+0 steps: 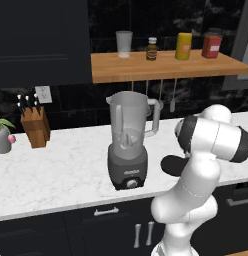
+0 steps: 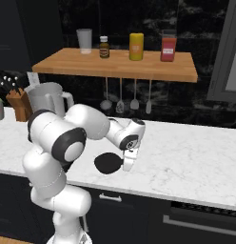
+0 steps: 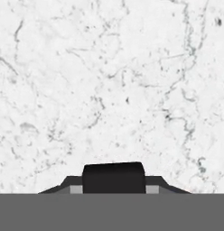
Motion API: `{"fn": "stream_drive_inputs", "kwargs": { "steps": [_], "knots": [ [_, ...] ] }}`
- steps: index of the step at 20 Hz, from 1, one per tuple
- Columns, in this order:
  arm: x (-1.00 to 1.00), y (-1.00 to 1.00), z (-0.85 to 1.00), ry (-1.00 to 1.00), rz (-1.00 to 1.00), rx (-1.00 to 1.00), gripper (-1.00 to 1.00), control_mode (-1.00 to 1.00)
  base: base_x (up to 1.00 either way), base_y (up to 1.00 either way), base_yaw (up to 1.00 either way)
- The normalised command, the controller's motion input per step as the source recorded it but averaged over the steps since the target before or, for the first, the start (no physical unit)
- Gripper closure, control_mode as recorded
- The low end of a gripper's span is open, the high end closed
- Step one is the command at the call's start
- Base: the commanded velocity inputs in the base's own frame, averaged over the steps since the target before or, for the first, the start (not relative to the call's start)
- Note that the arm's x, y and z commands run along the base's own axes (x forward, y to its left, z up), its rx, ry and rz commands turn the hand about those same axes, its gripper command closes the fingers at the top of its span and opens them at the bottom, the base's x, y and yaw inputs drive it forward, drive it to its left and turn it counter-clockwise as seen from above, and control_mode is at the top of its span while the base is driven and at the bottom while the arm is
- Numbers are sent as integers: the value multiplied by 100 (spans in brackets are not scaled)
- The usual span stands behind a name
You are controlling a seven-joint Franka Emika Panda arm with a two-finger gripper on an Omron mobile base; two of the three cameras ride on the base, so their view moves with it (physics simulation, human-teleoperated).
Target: Close the lid blender by securely placing the lid on top.
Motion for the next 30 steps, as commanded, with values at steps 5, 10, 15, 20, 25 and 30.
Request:
{"fn": "stream_drive_inputs", "kwargs": {
  "steps": [5, 10, 15, 20, 25, 30],
  "knots": [
    [-39, 0, 68, -5, -11, 1, 100, -100, 0, 0, 0],
    [-36, -8, 100, -1, -21, 7, 100, -100, 0, 0, 0],
    [-29, -10, 100, 0, -27, 16, 100, -100, 0, 0, 0],
    [-26, -2, 100, 0, -27, 16, 100, -100, 0, 0, 0],
    [-15, 5, 100, 0, -20, 13, 100, -100, 0, 0, 0],
    [-6, 38, 95, -5, -14, 7, 100, -100, 0, 0, 0]
  ]
}}
